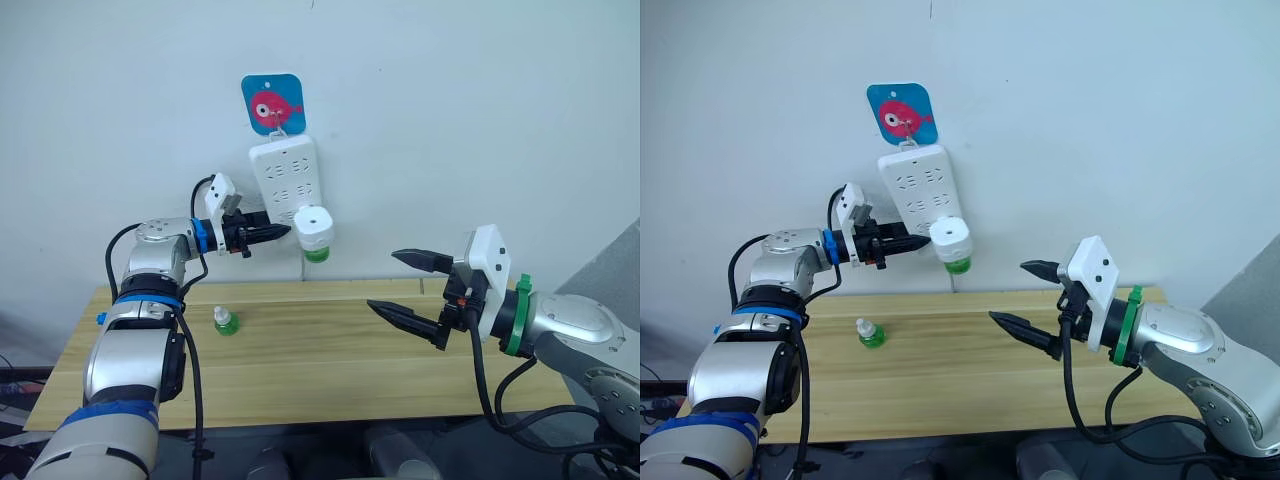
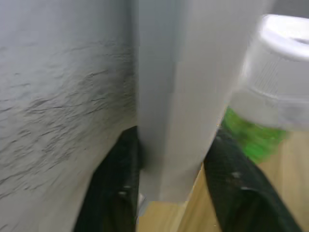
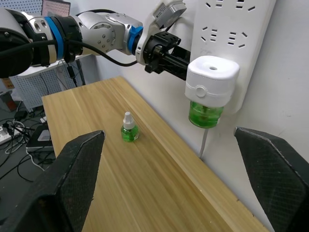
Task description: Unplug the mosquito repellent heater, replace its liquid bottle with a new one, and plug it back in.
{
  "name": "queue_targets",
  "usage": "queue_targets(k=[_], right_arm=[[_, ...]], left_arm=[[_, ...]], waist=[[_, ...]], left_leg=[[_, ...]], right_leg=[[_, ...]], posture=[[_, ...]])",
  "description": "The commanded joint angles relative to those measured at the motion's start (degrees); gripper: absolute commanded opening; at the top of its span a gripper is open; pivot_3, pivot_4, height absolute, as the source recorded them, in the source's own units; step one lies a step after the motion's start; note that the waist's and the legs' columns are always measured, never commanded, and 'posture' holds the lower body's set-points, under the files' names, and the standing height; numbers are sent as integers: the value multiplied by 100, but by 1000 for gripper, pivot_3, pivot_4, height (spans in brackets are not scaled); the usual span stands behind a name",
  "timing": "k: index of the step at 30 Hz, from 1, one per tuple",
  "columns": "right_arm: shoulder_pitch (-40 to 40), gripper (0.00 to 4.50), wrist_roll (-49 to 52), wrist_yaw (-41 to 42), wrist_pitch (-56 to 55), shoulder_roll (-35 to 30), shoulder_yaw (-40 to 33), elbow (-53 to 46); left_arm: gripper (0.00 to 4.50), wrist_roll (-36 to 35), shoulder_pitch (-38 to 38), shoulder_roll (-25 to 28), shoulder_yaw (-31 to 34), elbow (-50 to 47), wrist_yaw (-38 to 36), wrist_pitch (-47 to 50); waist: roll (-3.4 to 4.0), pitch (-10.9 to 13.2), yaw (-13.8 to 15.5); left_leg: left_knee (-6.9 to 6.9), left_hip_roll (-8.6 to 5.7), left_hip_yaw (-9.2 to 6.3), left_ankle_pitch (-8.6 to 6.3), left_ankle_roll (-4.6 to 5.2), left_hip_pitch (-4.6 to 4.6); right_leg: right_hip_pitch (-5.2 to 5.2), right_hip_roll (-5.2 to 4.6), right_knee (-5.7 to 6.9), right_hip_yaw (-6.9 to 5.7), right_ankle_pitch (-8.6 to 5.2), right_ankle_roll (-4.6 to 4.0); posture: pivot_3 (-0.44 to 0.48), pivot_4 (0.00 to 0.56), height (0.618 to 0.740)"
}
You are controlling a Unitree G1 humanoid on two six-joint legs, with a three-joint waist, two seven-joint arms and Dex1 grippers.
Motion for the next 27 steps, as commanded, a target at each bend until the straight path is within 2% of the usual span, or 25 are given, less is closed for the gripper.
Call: queue_targets(k=[1, 4, 9, 13, 20, 27], right_arm=[[-169, 4500, -203, -50, -132, 63, 169, 83], [-451, 4500, -778, -465, -38, 259, 654, 378], [-981, 4500, -1672, -1561, 93, 1315, 1414, 747], [-1499, 4500, -2193, -1971, 335, 1972, 2012, 1000], [-1886, 4500, -2748, -2504, 569, 2861, 2164, 1465], [-2084, 4500, -3158, -2614, 552, 3225, 2077, 1743]], left_arm=[[1304, -129, -104, -55, 92, -370, 11, 91], [1304, -144, -16, -111, 88, -568, 41, 167], [1304, -165, 141, -123, 110, -877, 161, 295], [1304, -171, 307, -133, 107, -1153, 216, 401], [1304, -201, 469, -144, 86, -1489, 283, 579], [1304, -268, 575, -177, 62, -1706, 375, 700]], waist=[[-3, 4, -1], [-2, 8, -14], [0, 11, -45], [3, 13, -55], [5, 14, -80], [7, 15, -101]], left_leg=[[1, 0, -2, 0, 0, 0], [3, 0, -5, 1, 0, 0], [3, 1, -25, 2, 0, -14], [3, 1, -42, 2, -1, -25], [4, 0, -73, 3, -2, -31], [3, -5, -93, 11, -6, -32]], right_leg=[[0, 0, 0, -2, 0, 0], [1, 0, 2, -5, 0, 0], [-7, -1, 4, -23, 1, -1], [-12, -4, 7, -42, 6, -10], [-9, -8, 9, -65, 14, -26], [-8, -8, 19, -82, 15, -27]], posture=[[-273, 89, 733], [-274, 90, 733], [-272, 92, 733], [-264, 94, 733], [-259, 94, 733], [-251, 90, 733]])
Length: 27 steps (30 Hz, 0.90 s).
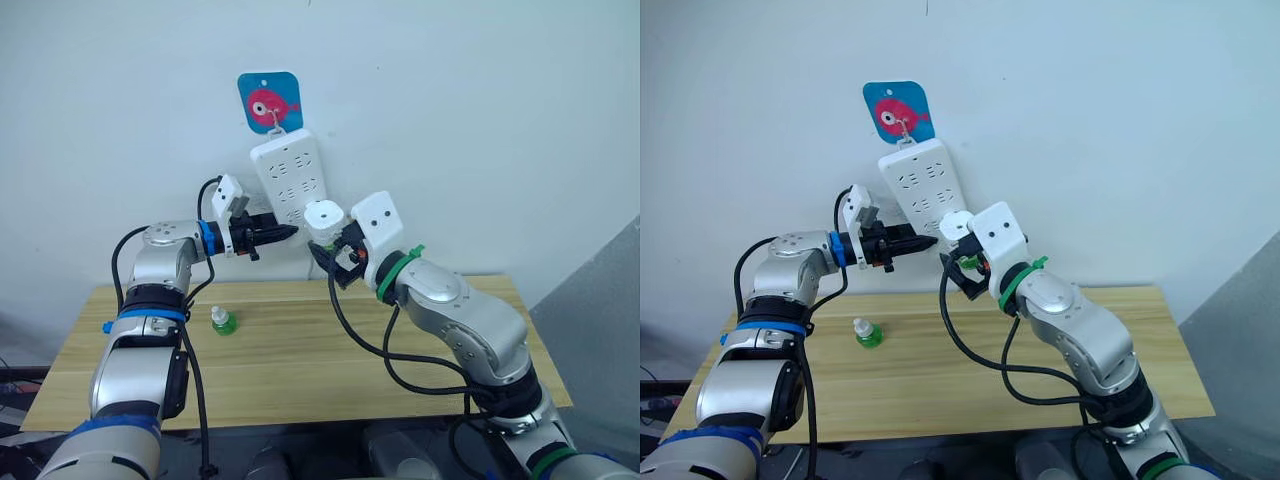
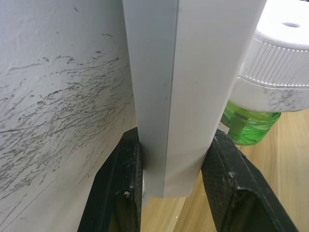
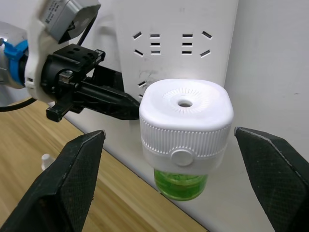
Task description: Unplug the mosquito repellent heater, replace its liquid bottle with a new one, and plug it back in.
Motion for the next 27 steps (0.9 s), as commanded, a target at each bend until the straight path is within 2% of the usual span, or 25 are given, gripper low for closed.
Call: queue_targets(k=[1, 9, 19, 22, 25, 27], right_arm=[[-149, 4500, -163, -66, -11, 160, -175, -77], [-228, 4500, -332, -90, -74, 733, -288, 478], [-341, 4500, -583, -30, -453, 1069, -342, 890], [-387, 3933, -645, -2, -552, 1074, -349, 1002], [-411, 2956, -691, 52, -584, 1072, -366, 1055], [-417, 2964, -676, 102, -541, 1067, -389, 1031]], left_arm=[[1304, -115, -8, -56, -24, -366, -12, 21], [1304, -166, 40, -82, -22, -512, 85, 123], [1304, -191, 134, -69, -8, -646, 140, 197], [1304, -194, 134, -63, -6, -640, 150, 191], [1304, -204, 135, -63, 5, -627, 174, 188], [1304, -224, 136, -73, 32, -606, 226, 223]], waist=[[0, 0, 0], [1, 1, -7], [3, 1, -10], [3, 1, -11], [3, 1, -14], [3, 2, -15]], left_leg=[[-1, 0, -2, 0, 0, -1], [-1, -2, -21, 5, -4, -6], [-2, -4, -32, 8, -8, -7], [-2, -4, -35, 9, -8, -7], [-2, -4, -35, 9, -9, -7], [-2, -4, -36, 10, -9, -7]], right_leg=[[0, 0, 0, -2, 0, 0], [0, -1, 3, -20, 0, -1], [1, -3, 4, -30, 0, -1], [2, -3, 4, -32, 0, -2], [2, -3, 5, -32, 0, -2], [2, -3, 6, -33, 0, -2]], posture=[[-251, 88, 733], [-246, 85, 733], [-240, 82, 733], [-240, 82, 733], [-240, 82, 733], [-240, 82, 733]])
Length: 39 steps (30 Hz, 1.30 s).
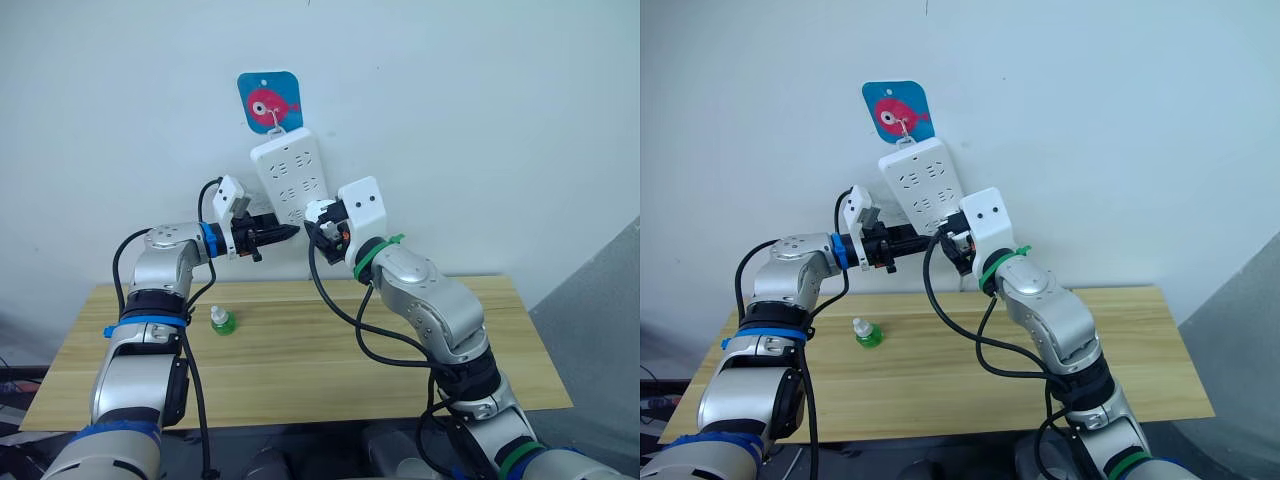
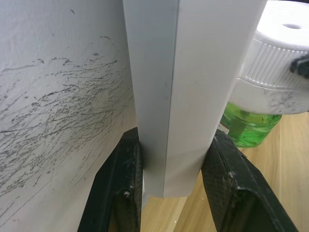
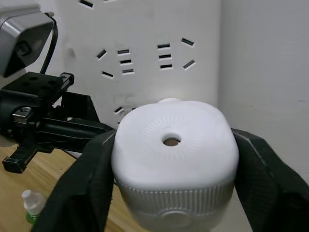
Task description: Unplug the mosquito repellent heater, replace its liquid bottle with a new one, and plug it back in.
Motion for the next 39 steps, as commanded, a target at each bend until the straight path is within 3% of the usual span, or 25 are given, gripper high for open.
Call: queue_targets(k=[1, 13, 17, 23, 24, 28, 32, 35, 39], right_arm=[[-165, 2964, -17, 106, -48, 62, -103, -147], [48, 2964, 661, 614, 1529, -524, -706, -1779], [-6, 2964, 796, 622, 1870, -546, -963, -1995], [93, 2964, 921, 561, 2068, -448, -1429, -2122], [111, 2964, 931, 538, 2076, -422, -1516, -2136], [140, 2964, 975, 448, 2093, -326, -1731, -2194], [214, 2964, 1023, 359, 2058, -230, -1959, -2227], [280, 2964, 1061, 326, 2007, -155, -2157, -2243], [347, 2964, 1219, 310, 2021, 70, -2536, -2284]], left_arm=[[1304, -110, -39, -32, 21, -211, 14, -26], [1304, 262, -118, 95, -81, 445, 365, -796], [1304, 352, -143, 155, -89, 635, 545, -1032], [1304, 137, 239, 431, 37, 253, 223, -1138], [2027, 162, 358, 527, 39, 143, 205, -1221], [3177, 146, 992, 809, 265, -623, 517, -1590], [4364, -143, 2035, 943, 758, -2082, 1002, -1605], [4500, -478, 2950, 812, 1030, -3460, 1330, -1347], [4500, -898, 4116, 557, 863, -5253, 1524, -1035]], waist=[[0, 0, -1], [4, -2, -17], [5, -2, -52], [6, -3, -172], [8, -4, -217], [9, -3, -335], [10, -2, -350], [13, -1, -337], [18, 2, -282]], left_leg=[[0, 0, -1, 1, -1, 0], [0, 3, -23, 4, -4, -17], [0, -17, -25, 26, -1, -7], [-1, -11, -26, 57, 1, 1], [-2, -11, -25, 57, 0, 1], [-15, 9, -24, 56, 0, 0], [-33, 18, -27, 56, 1, -3], [-38, 22, -26, 56, 0, -4], [-35, 13, -14, 56, 0, -3]], right_leg=[[0, 0, 1, 0, 0, 0], [-1, -17, -8, -23, -1, -2], [2, -15, 5, -27, 5, -10], [5, -2, 10, -20, 7, -3], [4, -2, 10, -20, 7, -3], [-7, -2, 17, -15, 12, -13], [-16, -15, 15, -19, 20, -31], [-18, -22, 13, -19, 17, -35], [-11, -41, 10, -10, 16, -34]], posture=[[-239, 79, 733], [-268, 76, 733], [-274, 76, 733], [-286, 72, 733], [-287, 73, 733], [-300, 71, 733], [-285, 70, 733], [-270, 72, 733], [-244, 73, 733]])
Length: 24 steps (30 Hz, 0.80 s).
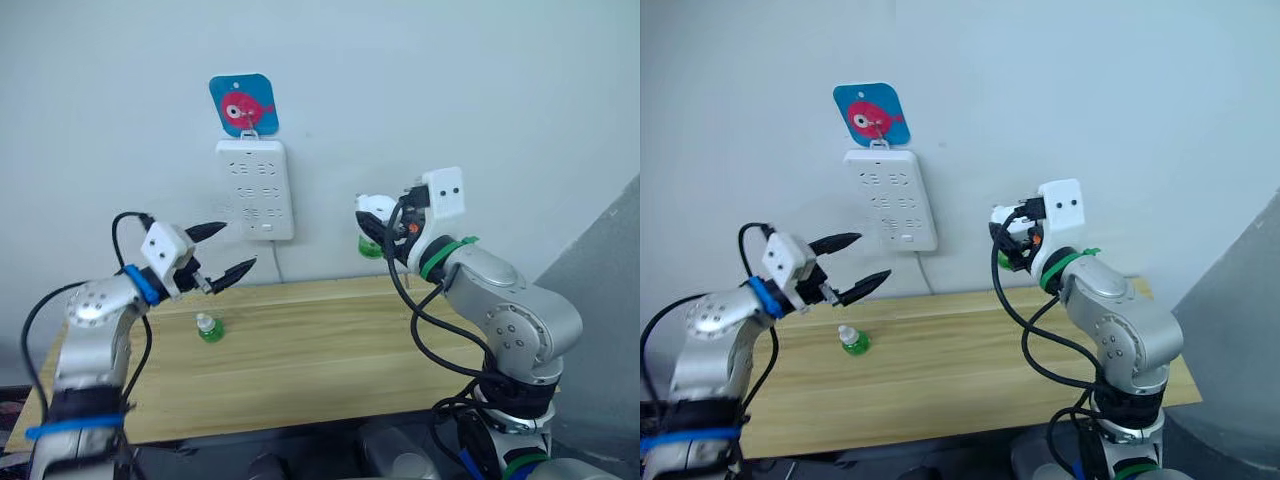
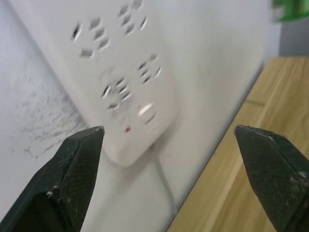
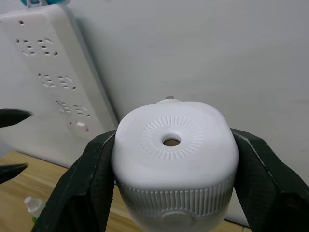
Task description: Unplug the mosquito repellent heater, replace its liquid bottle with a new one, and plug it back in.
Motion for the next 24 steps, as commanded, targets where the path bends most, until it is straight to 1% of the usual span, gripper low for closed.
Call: queue_targets(k=[1, 2, 4, 7, 10, 14, 19, 21, 24], right_arm=[[-18, 2964, 305, -29, -87, 258, -414, -268], [-16, 2964, 395, -68, -30, 401, -579, -283], [-25, 2964, 571, -148, 102, 648, -862, -318], [-44, 2964, 873, -245, 371, 969, -1279, -465], [-90, 2964, 1209, -418, 589, 1254, -1656, -591], [-181, 2964, 1739, -822, 776, 1759, -2172, -689], [-184, 2964, 2628, -1606, 639, 2158, -2523, -632], [-140, 2964, 3054, -1986, 482, 2199, -2554, -571], [-13, 2964, 3745, -2531, 198, 2059, -2423, -436]], left_arm=[[4500, -486, 653, -213, -197, -1561, 190, 300], [4500, -575, 847, -277, -338, -1883, 205, 414], [4500, -634, 997, -382, -587, -2255, 315, 627], [4500, -595, 768, -702, -1006, -2409, 690, 961], [4500, -535, 418, -1015, -1328, -2269, 936, 1150], [4500, -401, -116, -1447, -1669, -1890, 1100, 1061], [4500, -194, -527, -1825, -1963, -1388, 1107, 738], [4500, -132, -633, -1909, -2028, -1219, 1099, 629], [4500, -56, -773, -2013, -2126, -981, 1076, 465]], waist=[[3, 2, 49], [4, 3, 79], [10, 6, 131], [29, 12, 181], [39, 6, 184], [57, -6, 130], [78, -18, -50], [79, -18, -96], [82, -21, -173]], left_leg=[[2, -4, 3, 0, 0, 0], [2, -7, 6, 0, 0, 0], [5, -8, 12, 0, 0, 2], [15, -10, 31, 3, 1, 3], [27, -13, 60, 6, 3, 3], [23, -12, 91, 4, 5, 3], [15, -8, 101, 2, 7, 4], [15, -5, 104, 2, 8, 5], [15, -2, 105, 2, 8, 6]], right_leg=[[2, -2, 0, 1, 0, 1], [2, -3, -1, 3, -7, 15], [3, 0, 0, 13, -11, 23], [6, 19, 0, 19, -12, 26], [8, 24, 0, 19, -11, 29], [0, 27, -2, 42, -9, 33], [-4, 33, -2, 50, -9, 32], [-6, 39, -2, 55, -9, 32], [-6, 41, -1, 57, -9, 33]], posture=[[-242, 74, 733], [-243, 73, 733], [-252, 73, 733], [-270, 71, 733], [-288, 69, 733], [-320, 65, 733], [-335, 61, 733], [-342, 60, 733], [-343, 60, 733]])
